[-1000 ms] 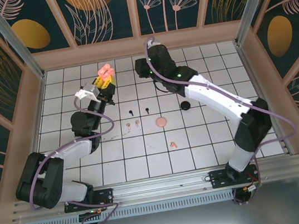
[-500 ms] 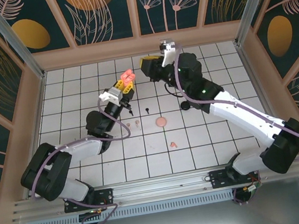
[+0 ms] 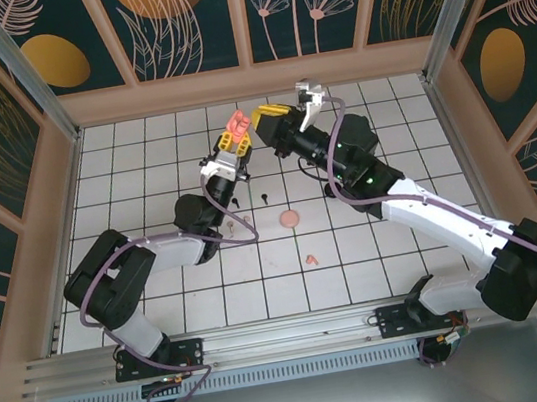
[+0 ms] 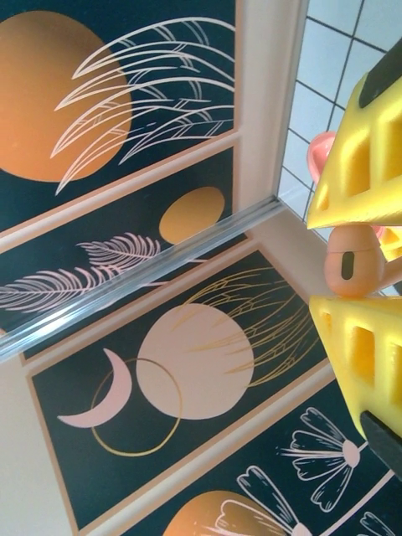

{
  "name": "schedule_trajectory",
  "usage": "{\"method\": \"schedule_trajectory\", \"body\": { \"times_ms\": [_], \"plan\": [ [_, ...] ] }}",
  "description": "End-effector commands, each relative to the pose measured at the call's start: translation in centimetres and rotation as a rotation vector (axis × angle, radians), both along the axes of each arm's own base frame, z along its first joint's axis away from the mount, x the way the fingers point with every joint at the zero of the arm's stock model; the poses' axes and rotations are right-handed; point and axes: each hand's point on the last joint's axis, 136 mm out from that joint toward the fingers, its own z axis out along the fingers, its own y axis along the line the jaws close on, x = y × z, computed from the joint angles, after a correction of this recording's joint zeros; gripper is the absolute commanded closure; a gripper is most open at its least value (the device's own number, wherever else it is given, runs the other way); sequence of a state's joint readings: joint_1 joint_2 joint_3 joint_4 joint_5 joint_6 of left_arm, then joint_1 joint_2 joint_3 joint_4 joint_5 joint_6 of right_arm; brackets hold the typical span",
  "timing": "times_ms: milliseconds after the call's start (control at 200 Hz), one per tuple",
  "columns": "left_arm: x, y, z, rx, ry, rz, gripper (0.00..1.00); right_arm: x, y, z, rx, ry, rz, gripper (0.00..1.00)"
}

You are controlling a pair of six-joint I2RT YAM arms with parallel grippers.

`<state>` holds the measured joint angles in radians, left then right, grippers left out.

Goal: Insert the wireless bluetooth earbuds into the charging case

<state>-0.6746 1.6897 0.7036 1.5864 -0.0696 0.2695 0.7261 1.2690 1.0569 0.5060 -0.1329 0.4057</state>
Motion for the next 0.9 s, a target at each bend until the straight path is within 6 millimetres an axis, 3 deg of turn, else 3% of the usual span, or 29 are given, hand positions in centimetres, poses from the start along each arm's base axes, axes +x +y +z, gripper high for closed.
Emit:
{"method": "schedule_trajectory", "body": {
  "times_ms": [0,365,891],
  "plan": [
    [-1.4,1.0,3.9,-0.1,-0.146,0.015,1.0,-1.0,-0.1,2.5,0.104,-0.087,0.032,0.76],
    [-2.0,0.9,5.3,-0.167,-0.153,-0.056,1.0,-0.2,1.4,1.8,0.168,-0.091,0.09,0.76],
    [-2.8,1.2,6.7,-0.223,-0.16,-0.103,1.0,1.3,3.0,-0.9,0.179,-0.029,0.12,0.76]
  ]
}}
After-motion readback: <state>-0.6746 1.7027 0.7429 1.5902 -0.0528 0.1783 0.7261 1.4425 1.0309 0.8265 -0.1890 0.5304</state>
